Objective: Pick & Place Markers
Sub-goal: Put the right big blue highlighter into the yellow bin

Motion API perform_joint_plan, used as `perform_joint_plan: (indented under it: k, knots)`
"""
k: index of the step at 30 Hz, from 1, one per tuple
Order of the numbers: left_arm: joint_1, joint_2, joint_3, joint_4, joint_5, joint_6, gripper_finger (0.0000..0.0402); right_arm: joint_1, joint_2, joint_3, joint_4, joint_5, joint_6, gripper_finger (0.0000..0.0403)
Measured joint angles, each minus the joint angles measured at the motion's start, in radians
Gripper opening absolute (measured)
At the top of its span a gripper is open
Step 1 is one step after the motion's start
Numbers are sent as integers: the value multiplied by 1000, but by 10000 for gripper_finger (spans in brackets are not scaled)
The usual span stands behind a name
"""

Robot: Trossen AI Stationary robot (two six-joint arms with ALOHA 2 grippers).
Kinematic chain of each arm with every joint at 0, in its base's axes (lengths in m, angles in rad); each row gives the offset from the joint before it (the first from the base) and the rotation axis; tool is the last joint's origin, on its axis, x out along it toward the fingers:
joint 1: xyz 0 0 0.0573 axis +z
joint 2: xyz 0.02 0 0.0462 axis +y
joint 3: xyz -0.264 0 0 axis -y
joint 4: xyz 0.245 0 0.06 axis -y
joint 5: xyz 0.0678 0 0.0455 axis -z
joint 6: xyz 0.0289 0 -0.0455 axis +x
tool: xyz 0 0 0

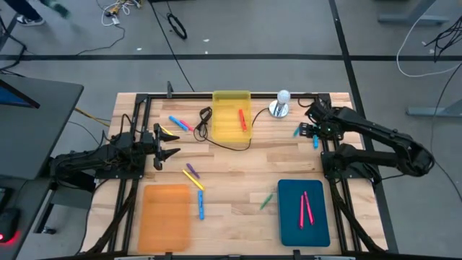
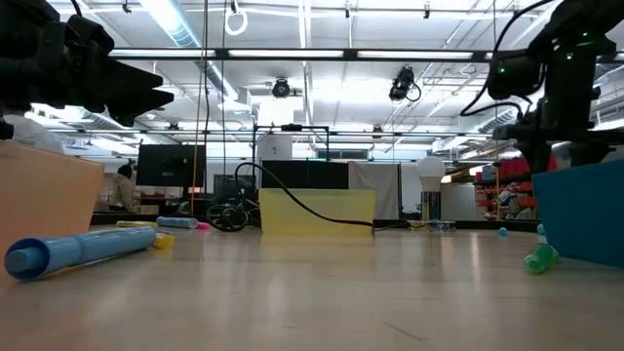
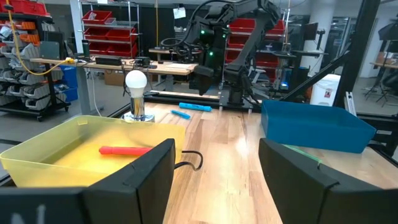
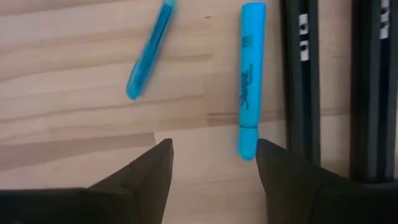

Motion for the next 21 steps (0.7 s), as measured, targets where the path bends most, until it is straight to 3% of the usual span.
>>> perform_joint_plan:
  k: [9, 21]
  knots:
    - [0, 0, 0, 0, 0, 1, 238, -79, 20, 0, -6, 20, -66, 203]
    - [0, 0, 0, 0, 0, 0, 238, -149, 164, 0, 74, 43, -142, 202]
